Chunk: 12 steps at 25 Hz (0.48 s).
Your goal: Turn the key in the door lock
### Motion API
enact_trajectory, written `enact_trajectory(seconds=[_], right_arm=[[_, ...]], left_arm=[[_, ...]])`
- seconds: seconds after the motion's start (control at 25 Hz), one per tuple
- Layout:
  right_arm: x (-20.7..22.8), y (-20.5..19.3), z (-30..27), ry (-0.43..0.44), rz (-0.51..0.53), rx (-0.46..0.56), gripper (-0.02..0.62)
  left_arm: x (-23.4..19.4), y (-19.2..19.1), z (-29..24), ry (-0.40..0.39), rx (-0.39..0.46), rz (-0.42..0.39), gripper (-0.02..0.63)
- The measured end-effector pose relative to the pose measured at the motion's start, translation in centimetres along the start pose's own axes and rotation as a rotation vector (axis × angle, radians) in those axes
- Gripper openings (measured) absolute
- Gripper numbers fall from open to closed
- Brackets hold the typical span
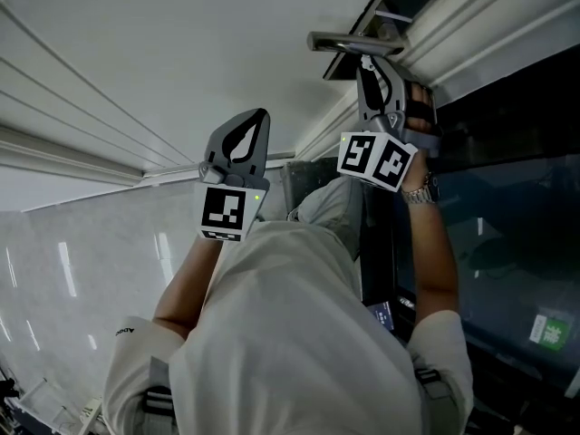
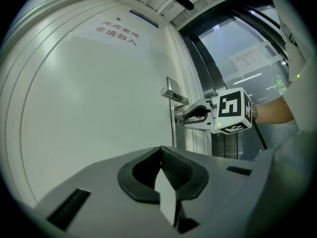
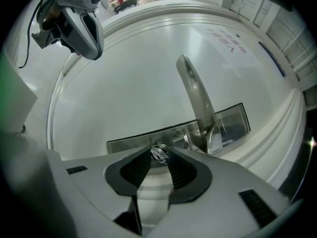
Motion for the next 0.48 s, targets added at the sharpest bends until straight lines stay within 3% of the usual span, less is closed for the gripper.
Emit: enact_trajectory(seconds=[0.28,0.4,0.48], right_arm=[[-0.4,-0.2,-0.9,-0.014,-0.017,-0.015,0.103],[-0.5,-0.4,-1.2,-0.053,-0.061,-0.018,0.029],[-0.5,-0.5,-1.1,-0.073,-0.099,-0.012,0.023]], left_arm=[[-0.3,-0.3,0.6,0.029,-0.006,0.010,0.009],[-0.3,-0.4,0.7,0.035,-0.007,0.009,0.009],[-0.5,-0.4,0.8,0.043,-0.010,0.008,0.009]])
Point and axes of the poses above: the fingertips, and each gripper's own axes: z backward along the fingers, x to its right, y out of its top, the point moved 9 cm from there along z, backward along the fingers, and after that the axes turned 5 degrees about -x, right-handed, at the moved point
